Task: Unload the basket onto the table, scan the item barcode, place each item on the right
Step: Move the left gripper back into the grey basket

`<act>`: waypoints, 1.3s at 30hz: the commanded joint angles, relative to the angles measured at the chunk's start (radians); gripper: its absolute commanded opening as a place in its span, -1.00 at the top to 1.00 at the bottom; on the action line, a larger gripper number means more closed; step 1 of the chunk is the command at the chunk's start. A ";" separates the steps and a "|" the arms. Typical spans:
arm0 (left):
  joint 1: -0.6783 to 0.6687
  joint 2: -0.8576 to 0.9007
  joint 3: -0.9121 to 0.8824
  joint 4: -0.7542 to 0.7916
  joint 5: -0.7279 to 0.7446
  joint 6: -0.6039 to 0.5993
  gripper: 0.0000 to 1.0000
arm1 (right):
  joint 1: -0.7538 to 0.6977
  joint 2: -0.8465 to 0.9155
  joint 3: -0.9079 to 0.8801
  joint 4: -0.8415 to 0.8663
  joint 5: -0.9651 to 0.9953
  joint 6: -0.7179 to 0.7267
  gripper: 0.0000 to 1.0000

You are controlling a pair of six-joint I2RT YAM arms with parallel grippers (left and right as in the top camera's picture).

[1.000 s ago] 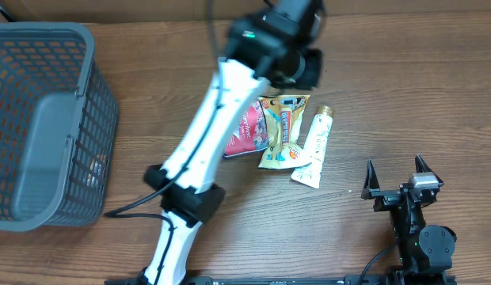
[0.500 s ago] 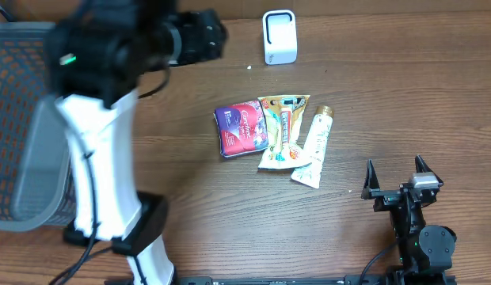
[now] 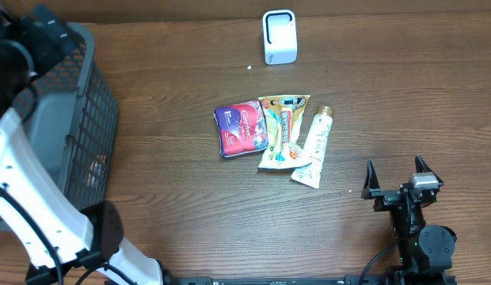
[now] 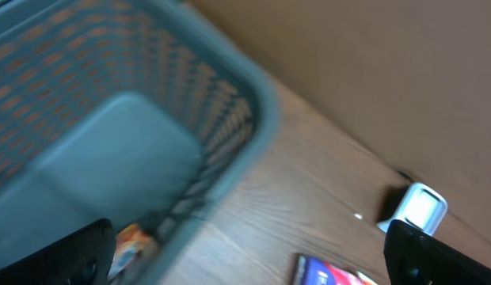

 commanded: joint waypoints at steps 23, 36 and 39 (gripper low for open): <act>0.371 -0.004 -0.877 0.169 0.120 -0.003 -0.90 | -0.002 -0.008 -0.010 0.006 0.010 0.000 -1.00; 0.372 -0.003 -1.127 0.344 0.101 -0.003 -0.44 | -0.002 -0.008 -0.010 0.006 0.010 -0.001 -1.00; 0.372 -0.002 -1.197 0.382 0.101 -0.003 -0.44 | -0.002 -0.008 -0.010 0.006 0.010 0.000 -1.00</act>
